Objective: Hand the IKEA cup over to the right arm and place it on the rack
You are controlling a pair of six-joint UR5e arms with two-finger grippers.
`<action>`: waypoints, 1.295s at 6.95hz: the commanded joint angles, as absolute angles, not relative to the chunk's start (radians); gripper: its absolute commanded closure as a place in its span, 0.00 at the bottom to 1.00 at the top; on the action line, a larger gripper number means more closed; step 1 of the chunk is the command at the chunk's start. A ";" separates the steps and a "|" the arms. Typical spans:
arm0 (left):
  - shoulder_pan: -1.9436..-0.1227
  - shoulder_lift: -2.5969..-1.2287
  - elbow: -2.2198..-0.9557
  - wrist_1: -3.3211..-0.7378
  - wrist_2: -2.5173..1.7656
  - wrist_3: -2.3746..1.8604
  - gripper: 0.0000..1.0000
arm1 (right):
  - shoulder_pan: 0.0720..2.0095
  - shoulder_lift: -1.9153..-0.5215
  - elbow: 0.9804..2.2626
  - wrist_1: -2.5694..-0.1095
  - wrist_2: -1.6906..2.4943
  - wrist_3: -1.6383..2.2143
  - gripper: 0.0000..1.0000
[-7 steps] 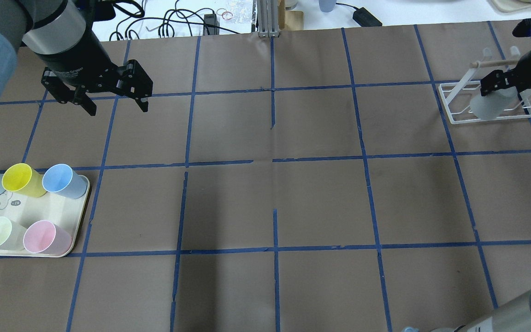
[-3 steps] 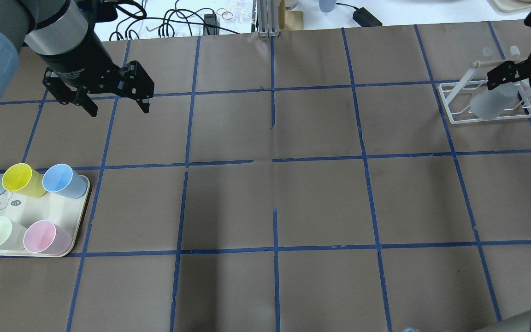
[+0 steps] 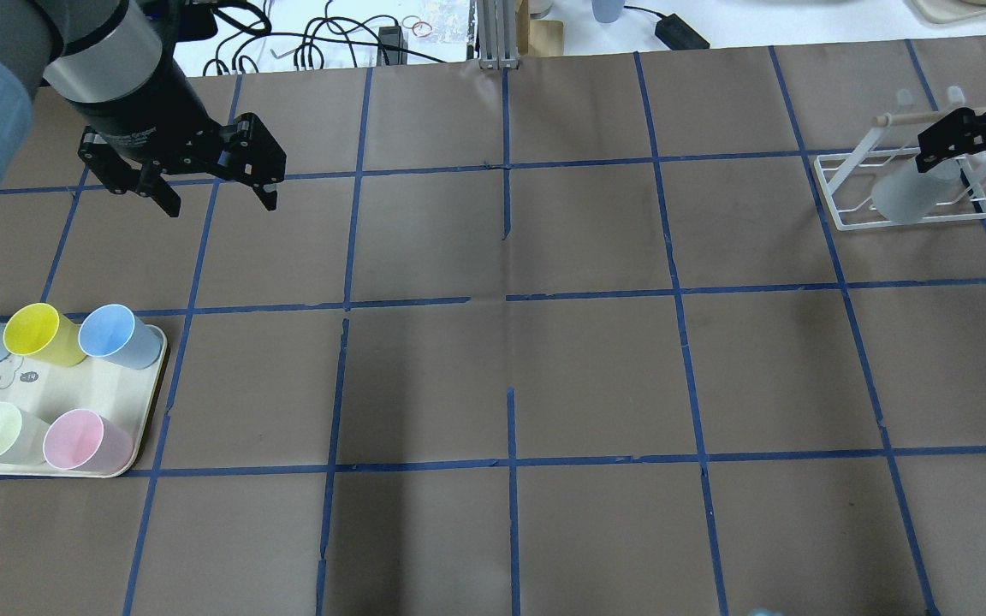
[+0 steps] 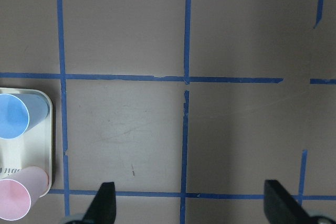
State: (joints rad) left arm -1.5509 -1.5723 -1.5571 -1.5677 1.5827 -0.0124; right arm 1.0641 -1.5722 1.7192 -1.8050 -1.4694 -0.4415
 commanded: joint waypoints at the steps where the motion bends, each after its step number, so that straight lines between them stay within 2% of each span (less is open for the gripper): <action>1: -1.549 -1.574 -1.555 -1.566 1.582 -0.008 0.00 | 1.151 -1.718 1.720 -1.633 -1.477 -0.349 0.00; 2: -1.545 -1.574 -1.554 -1.566 1.580 -0.003 0.00 | 1.226 -1.762 1.721 -1.552 -1.506 -0.190 0.00; 5: -1.545 -1.571 -1.558 -1.566 1.583 -0.002 0.00 | 1.389 -1.877 1.778 -1.505 -1.509 -0.053 0.00; 7: -1.545 -1.571 -1.559 -1.566 1.583 -0.002 0.00 | 1.446 -1.884 1.792 -1.517 -1.500 0.071 0.00; 9: -1.545 -1.572 -1.557 -1.565 1.583 -0.002 0.00 | 1.462 -1.830 1.769 -1.576 -1.508 0.087 0.00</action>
